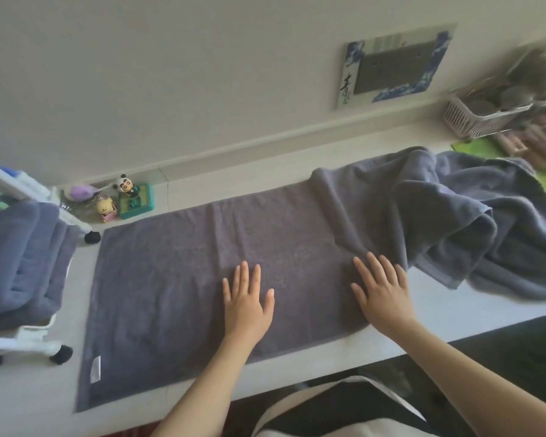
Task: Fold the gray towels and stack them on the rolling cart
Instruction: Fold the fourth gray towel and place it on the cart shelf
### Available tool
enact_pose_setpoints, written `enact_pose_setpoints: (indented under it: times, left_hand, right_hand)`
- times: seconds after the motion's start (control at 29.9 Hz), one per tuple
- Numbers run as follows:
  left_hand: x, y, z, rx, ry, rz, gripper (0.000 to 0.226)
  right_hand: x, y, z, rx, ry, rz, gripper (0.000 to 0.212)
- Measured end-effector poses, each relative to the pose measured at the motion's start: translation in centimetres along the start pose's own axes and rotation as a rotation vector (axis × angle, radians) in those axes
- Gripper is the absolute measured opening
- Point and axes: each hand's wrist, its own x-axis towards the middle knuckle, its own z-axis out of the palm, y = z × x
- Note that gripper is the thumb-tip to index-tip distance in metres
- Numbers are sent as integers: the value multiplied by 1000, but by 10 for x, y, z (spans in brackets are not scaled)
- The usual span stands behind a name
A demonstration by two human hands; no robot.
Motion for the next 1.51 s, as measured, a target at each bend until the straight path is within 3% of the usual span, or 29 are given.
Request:
enact_pose_setpoints:
  times: [0.17,0.3,0.4,0.47,0.6,0.7,0.84,0.97,1.07,1.14,1.2,1.3,1.37,1.51]
  left_hand:
    - [22,63,-9,-62,11,32,84]
    - [40,112,-18,-130,-1,39,83]
    - [57,156,-27,-249,12,64,89]
    - [67,187,-36,-346,16,93,78]
    - [89,241,-48,-489,23,167,49]
    - [104,274,-50,-605,-9,192,50]
    - [126,311,-51,-758,-58,202,52]
    - [152,343,-55,-857,-99,28,63]
    - [169,351,-59,-669,-183,-118,78]
    - [176,346,-61,-595,-242,-135,74]
    - [178,336,-61,-750,-251,-114,54]
    - [168,312,-63,-1027,-140,-134,29]
    - [158,294,-62,-1156,-68,-184,29]
    - [136,245,-62,-1267,75,-316,38]
  right_hand:
    - [15,28,-20,47,133,-80,57]
    - [31,65,-39,117,284,-102,66]
    - [44,97,-52,179,423,-73,53]
    - [54,118,-59,231,475,-10,54]
    - [72,155,-70,317,404,122,56]
    - [82,178,-77,451,264,193,53]
    - [86,192,-83,659,239,168,36]
    - [82,181,-92,871,249,128,24]
    - [79,170,-91,869,250,86,17]
    - [78,167,-87,853,243,69,16]
    - [76,165,-83,830,249,76,16]
    - [72,162,-79,809,358,118,12]
    - [71,159,-77,836,367,136,15]
    - [70,130,-74,900,219,147,33]
